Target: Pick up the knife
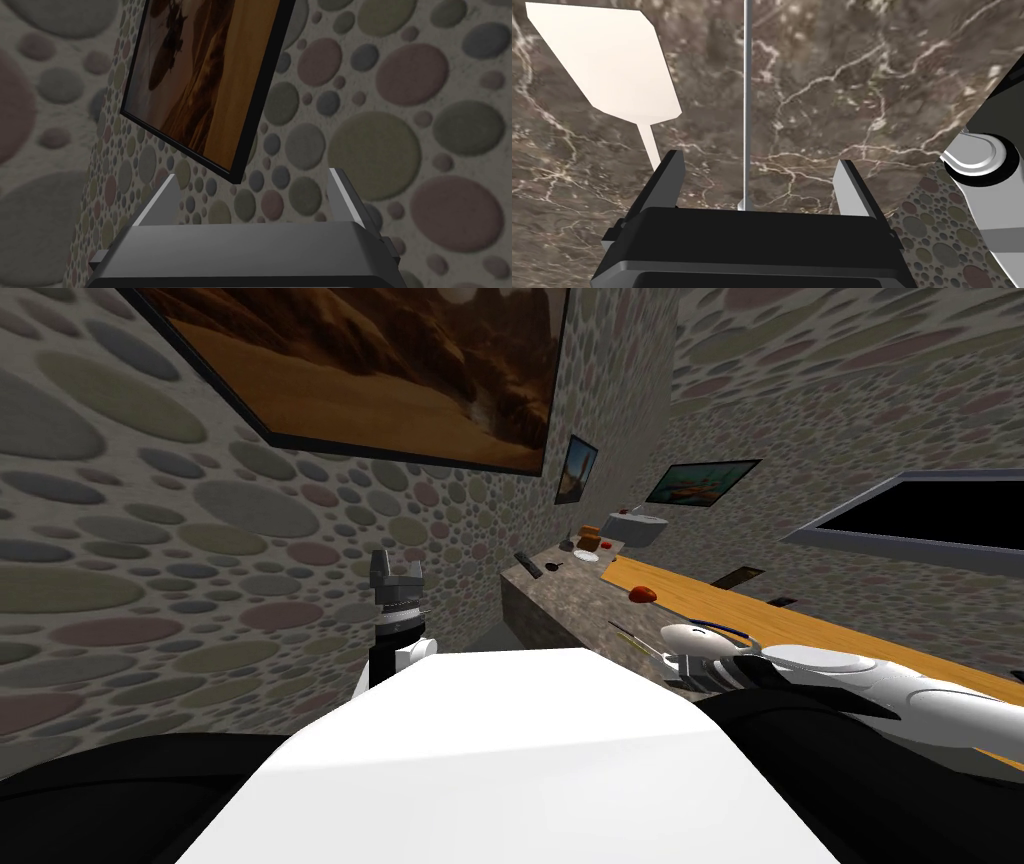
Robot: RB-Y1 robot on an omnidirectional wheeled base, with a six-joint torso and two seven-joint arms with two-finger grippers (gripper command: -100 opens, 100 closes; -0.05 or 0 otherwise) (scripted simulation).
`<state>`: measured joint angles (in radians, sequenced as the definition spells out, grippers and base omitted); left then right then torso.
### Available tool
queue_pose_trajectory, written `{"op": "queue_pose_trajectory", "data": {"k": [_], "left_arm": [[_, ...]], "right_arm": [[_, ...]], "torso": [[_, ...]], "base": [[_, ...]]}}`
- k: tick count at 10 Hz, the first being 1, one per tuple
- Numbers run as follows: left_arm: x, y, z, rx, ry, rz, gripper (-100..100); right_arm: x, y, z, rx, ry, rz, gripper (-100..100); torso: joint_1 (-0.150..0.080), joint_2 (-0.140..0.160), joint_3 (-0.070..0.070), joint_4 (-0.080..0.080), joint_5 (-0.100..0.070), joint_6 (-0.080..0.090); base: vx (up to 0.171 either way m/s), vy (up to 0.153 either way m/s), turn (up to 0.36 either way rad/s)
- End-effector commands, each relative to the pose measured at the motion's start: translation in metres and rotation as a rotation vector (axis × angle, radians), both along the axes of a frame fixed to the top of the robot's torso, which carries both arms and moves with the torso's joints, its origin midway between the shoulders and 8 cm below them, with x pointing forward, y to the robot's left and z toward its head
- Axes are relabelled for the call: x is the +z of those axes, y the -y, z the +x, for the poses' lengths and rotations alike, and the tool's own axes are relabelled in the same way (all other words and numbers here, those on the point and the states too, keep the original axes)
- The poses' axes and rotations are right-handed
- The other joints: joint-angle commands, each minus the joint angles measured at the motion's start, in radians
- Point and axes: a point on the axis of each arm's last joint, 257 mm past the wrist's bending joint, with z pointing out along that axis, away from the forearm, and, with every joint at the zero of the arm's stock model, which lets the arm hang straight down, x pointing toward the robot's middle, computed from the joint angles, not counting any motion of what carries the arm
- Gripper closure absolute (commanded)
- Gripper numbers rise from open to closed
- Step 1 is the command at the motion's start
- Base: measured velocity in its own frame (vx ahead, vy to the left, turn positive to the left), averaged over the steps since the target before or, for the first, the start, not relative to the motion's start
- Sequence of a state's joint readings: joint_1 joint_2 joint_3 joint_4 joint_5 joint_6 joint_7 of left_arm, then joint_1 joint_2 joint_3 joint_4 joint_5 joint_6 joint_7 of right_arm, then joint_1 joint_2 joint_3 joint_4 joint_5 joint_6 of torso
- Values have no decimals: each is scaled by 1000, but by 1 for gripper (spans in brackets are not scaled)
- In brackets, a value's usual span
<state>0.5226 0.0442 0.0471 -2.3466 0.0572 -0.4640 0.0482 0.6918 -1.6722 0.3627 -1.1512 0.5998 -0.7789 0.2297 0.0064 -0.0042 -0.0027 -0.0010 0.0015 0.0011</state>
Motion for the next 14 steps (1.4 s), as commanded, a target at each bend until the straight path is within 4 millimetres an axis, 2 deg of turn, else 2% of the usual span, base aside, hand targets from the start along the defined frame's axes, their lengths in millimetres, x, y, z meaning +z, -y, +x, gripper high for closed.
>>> {"op": "queue_pose_trajectory", "data": {"k": [1, 2, 3, 4, 5, 7, 8, 9, 13, 14], "left_arm": [[0, 0, 0, 0, 0, 0, 0], [0, 0, 0, 0, 0, 0, 0], [0, 0, 0, 0, 0, 0, 0], [0, 0, 0, 0, 0, 0, 0], [0, 0, 0, 0, 0, 0, 0], [0, 0, 0, 0, 0, 0, 0], [0, 0, 0, 0, 0, 0, 0], [0, 0, 0, 0, 0, 0, 0], [0, 0, 0, 0, 0, 0, 0], [0, 0, 0, 0, 0, 0, 0]], "right_arm": [[5, 10, -14, -1, -50, -19, -100], [6, 14, -22, -1, -72, -26, -100], [4, 10, -18, 2, -55, -21, -100], [4, 11, -19, 0, -59, -21, 0], [-7, 9, -29, -11, -59, -20, -100], [-18, 7, -39, -23, -60, -18, -100], [-15, 7, -37, -19, -60, -18, -100], [-16, 7, -37, -20, -60, -19, 100], [-16, 5, -39, -17, -65, -11, 100], [-16, 5, -39, -17, -65, -11, 0]], "torso": [[0, 0, 0, 0, 0, 0], [0, 1, 1, 0, 0, 0], [-1, 1, 1, 0, 0, 0], [-2, 4, 2, 1, -1, 0], [-4, 6, 3, 1, -1, 1], [-5, 7, 4, 2, -2, 1], [-5, 8, 5, 2, -2, 1], [-5, 7, 4, 2, -1, 1], [-5, 9, 6, 4, -3, 2], [-5, 9, 6, 4, -3, 2]], "base": [[77, 55, 78], [71, 54, 25], [26, 23, -5], [6, 5, 1], [8, -6, 96], [-7, -10, 44], [0, 0, 0], [0, 0, 0], [-2, -1, 3], [0, 0, 0]]}}
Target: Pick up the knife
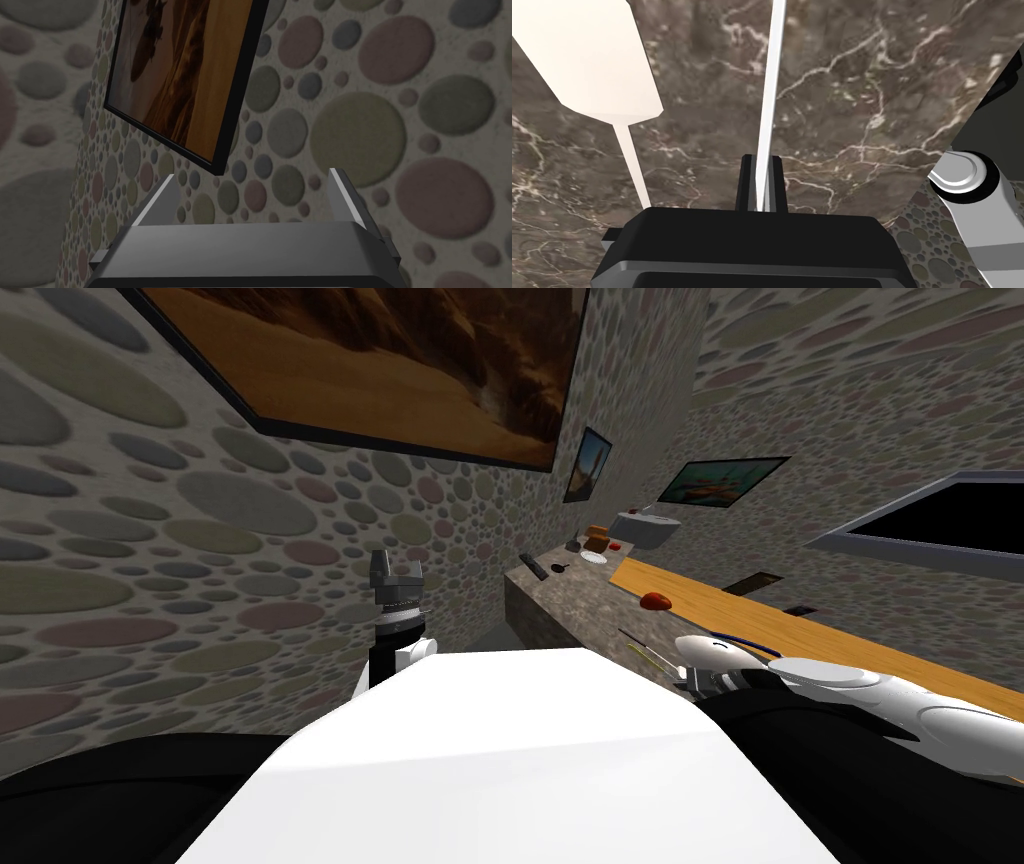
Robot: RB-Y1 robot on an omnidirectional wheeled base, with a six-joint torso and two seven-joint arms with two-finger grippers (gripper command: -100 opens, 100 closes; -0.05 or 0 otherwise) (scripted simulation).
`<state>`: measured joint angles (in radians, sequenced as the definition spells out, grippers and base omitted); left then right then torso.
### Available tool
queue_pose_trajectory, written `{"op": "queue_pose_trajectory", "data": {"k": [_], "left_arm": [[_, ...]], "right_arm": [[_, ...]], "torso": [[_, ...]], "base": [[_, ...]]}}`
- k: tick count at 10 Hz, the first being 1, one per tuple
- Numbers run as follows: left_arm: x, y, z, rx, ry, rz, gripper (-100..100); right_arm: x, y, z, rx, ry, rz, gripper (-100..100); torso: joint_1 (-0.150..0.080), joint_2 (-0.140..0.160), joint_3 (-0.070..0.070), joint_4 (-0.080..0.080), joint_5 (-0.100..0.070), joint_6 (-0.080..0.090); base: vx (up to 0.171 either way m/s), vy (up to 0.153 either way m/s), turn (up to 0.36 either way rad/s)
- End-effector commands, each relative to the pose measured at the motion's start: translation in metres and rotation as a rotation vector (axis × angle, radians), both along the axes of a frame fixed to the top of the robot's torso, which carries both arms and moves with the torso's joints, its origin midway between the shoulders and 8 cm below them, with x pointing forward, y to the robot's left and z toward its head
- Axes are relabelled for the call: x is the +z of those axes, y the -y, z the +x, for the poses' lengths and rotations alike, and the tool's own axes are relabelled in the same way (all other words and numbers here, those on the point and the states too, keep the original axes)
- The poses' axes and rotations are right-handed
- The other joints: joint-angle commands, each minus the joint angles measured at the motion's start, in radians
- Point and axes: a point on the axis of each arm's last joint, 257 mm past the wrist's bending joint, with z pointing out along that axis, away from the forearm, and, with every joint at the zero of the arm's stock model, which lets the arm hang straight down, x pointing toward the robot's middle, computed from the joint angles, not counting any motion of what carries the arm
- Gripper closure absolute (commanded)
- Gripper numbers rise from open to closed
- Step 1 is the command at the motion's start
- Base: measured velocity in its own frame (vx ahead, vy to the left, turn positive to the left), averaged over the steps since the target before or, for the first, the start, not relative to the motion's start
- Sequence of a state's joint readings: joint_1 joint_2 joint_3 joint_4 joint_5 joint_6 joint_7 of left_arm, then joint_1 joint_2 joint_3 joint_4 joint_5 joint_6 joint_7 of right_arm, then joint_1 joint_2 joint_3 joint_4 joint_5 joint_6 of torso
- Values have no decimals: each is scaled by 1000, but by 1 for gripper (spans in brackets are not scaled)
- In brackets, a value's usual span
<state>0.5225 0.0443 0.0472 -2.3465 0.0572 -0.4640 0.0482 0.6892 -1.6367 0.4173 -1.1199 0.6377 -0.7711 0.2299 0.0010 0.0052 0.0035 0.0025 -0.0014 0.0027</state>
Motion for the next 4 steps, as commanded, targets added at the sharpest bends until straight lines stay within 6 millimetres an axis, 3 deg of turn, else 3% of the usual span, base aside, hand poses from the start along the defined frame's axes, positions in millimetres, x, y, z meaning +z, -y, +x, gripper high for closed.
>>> {"op": "queue_pose_trajectory", "data": {"k": [1, 3, 4], "left_arm": [[0, 0, 0, 0, 0, 0, 0], [0, 0, 0, 0, 0, 0, 0], [0, 0, 0, 0, 0, 0, 0]], "right_arm": [[12, 5, 13, 9, 6, -9, 100], [12, 4, 14, 11, 6, -10, 100], [13, 4, 16, 11, 7, -10, 0]], "torso": [[0, 0, 0, 0, 0, 0], [2, -1, -1, 0, 1, -1], [1, -1, -1, -1, 0, -1]], "base": [[15, 13, -72], [9, 13, -47], [0, 0, 0]]}}
